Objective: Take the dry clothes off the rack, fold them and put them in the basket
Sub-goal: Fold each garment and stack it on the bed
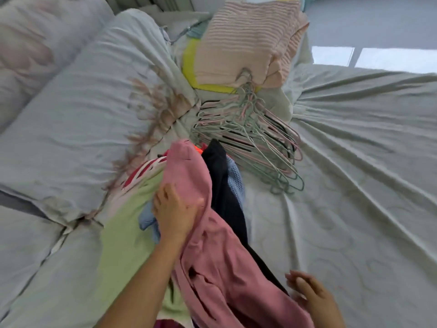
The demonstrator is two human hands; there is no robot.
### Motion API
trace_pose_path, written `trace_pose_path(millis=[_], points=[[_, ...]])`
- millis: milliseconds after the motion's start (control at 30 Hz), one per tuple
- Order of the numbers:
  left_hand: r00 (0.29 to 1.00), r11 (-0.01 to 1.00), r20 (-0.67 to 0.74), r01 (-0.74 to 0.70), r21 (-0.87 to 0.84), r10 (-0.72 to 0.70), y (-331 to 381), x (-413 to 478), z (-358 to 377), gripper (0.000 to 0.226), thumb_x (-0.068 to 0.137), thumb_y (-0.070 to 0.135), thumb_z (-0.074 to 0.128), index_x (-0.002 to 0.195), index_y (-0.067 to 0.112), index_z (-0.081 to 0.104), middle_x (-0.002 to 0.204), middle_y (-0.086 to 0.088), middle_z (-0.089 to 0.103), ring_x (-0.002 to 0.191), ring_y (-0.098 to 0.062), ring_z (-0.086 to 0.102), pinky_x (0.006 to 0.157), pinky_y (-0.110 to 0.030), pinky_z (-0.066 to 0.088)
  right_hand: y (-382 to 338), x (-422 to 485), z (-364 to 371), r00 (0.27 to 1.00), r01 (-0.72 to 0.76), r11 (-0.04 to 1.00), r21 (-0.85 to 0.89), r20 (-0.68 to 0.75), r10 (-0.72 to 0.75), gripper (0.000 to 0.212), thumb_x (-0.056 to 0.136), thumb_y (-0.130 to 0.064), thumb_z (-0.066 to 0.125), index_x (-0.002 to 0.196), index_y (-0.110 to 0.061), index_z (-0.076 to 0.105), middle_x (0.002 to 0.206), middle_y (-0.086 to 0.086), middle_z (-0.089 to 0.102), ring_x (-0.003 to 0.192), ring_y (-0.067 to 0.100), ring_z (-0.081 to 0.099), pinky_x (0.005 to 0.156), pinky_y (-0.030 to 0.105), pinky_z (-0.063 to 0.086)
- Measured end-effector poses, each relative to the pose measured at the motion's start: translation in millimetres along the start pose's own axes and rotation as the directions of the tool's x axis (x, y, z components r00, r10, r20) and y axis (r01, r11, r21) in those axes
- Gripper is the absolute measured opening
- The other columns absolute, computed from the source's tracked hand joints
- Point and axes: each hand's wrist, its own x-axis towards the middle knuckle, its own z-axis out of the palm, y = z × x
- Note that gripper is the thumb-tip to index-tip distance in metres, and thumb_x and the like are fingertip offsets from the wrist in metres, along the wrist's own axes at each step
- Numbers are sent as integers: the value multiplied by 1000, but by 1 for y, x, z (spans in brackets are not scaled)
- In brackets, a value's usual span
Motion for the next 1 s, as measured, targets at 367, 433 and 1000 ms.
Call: trace_pose_path(millis=[367, 433, 1000], points=[[980, 989, 154, 139, -53, -129, -41, 43, 24, 47, 87, 34, 61, 124, 7, 47, 132, -16, 44, 124, -37, 37, 99, -44, 31, -80, 15, 133, 991, 103, 993, 52, 80, -107, 21, 96, -9, 47, 97, -11, 67, 98, 5, 69, 93, 17, 63, 81, 28, 50], [965, 966, 162, 227, -127, -205, -43, 49, 21, 74, 87, 44, 59, 140, 2, 28, 144, -21, 32, 132, -39, 29, 104, -47, 28, -93, 25, 148, 985, 125, 992, 15, 115, -126, 18, 96, -14, 49, 100, -16, 66, 103, 1, 68, 97, 14, 62, 82, 27, 50], [691, 560, 690, 492, -667, 215, 30, 94, -61, 22, 85, 15, 63, 105, 5, 65, 88, -8, 70, 77, -19, 65, 73, -29, 54, -123, -38, 173, 884, 154, 983, 100, 431, -182, 25, 87, 2, 55, 92, -13, 75, 93, 5, 72, 84, 13, 66, 76, 24, 53]])
